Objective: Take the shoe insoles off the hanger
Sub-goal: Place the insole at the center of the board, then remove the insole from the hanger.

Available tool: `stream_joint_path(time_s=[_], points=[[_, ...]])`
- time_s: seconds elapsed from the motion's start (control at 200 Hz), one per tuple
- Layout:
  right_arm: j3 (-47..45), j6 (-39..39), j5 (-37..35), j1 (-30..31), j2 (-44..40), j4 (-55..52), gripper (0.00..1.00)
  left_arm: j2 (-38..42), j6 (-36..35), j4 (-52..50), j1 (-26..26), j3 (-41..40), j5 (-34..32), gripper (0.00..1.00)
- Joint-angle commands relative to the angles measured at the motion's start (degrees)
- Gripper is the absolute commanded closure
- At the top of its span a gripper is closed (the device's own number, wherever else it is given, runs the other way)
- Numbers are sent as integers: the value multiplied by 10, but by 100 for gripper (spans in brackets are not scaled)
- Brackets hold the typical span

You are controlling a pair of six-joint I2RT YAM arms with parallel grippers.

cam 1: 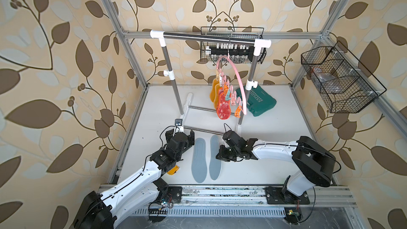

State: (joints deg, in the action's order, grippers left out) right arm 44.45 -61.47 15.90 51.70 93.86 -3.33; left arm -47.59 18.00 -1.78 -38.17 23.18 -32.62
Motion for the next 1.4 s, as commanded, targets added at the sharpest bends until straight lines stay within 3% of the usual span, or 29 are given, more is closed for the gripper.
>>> stream_joint_path(time_s=[0.0, 0.37, 0.53, 1.015, 1.225, 1.395], points=[[-3, 14, 28, 0, 19, 6, 98, 6, -11, 21, 8, -3, 5, 1], [-17, 33, 48, 0, 18, 11, 95, -7, -17, 35, 8, -3, 16, 1], [-23, 37, 48, -1, 14, -1, 80, -7, -23, 39, 7, -4, 25, 1], [-20, 58, -32, -6, -47, -91, 54, -5, -26, 38, 7, -5, 35, 1], [-26, 87, -88, -6, -115, -137, 50, -9, -33, 39, 8, -3, 50, 1], [-21, 178, -168, -6, -197, -167, 50, -12, -44, 43, 8, -1, 68, 1]])
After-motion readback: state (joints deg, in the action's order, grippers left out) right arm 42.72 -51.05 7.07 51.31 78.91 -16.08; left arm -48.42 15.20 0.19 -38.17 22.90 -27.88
